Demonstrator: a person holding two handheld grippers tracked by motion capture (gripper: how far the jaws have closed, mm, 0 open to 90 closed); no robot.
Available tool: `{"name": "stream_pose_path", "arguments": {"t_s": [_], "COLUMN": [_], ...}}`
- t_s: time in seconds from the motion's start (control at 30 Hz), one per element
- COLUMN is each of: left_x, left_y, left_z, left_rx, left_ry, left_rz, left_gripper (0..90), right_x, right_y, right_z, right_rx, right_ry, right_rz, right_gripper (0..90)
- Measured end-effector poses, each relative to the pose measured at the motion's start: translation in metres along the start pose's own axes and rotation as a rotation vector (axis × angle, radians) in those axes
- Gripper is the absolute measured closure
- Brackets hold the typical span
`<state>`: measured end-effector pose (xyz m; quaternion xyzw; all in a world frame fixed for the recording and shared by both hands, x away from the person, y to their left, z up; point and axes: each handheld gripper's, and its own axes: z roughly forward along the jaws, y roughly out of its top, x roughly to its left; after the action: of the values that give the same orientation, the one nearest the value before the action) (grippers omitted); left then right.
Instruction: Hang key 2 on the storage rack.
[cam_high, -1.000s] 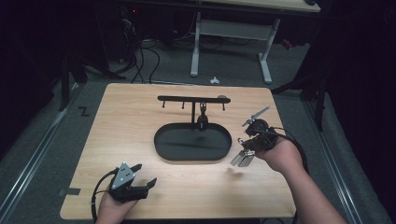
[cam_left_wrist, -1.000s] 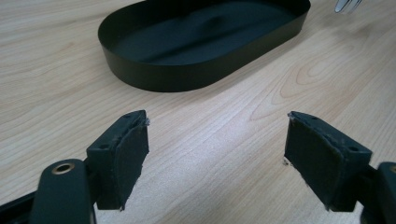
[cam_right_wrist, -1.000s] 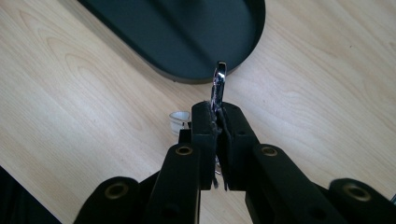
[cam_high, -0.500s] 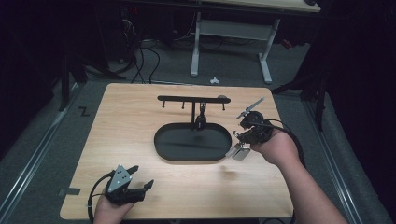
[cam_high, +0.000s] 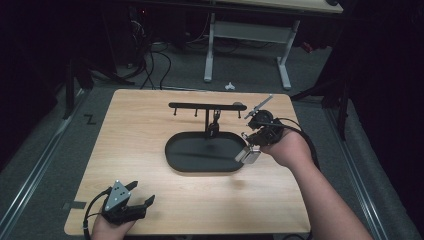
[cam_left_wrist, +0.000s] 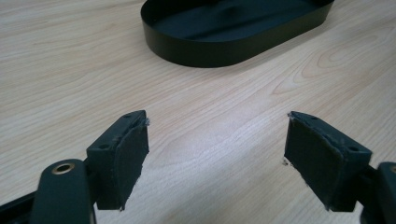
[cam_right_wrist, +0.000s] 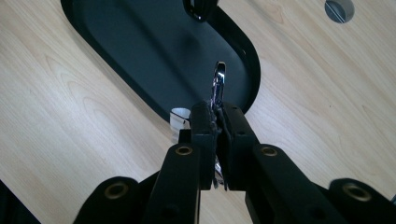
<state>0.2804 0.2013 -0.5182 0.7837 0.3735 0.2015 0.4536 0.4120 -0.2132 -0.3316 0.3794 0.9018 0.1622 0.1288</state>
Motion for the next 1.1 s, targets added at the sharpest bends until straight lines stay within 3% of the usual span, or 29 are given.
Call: {"name": "stream_pose_path", "arguments": {"t_s": [0.27, 0.57, 1.1], "left_x": [0.003, 0.002, 0.001], "left_y": [-0.005, -0.005, -0.005], "left_z": [-0.010, -0.009, -0.009], "left_rx": [-0.002, -0.003, -0.003], "left_ry": [0.022, 0.019, 0.013], "left_rz": [-0.015, -0.007, -0.004], "left_gripper": [22.1, 22.1, 22.1], "right_x": [-0.001, -0.005, -0.025], "right_y": [0.017, 0.029, 0.041], "right_z": [0.003, 0.005, 0.007], "right_rx": [-0.014, -0.018, -0.035], "right_ry": [0.003, -0.009, -0.027], "right_rz": [-0.008, -0.013, 0.050], "right_gripper": [85.6, 85.6, 85.6]}}
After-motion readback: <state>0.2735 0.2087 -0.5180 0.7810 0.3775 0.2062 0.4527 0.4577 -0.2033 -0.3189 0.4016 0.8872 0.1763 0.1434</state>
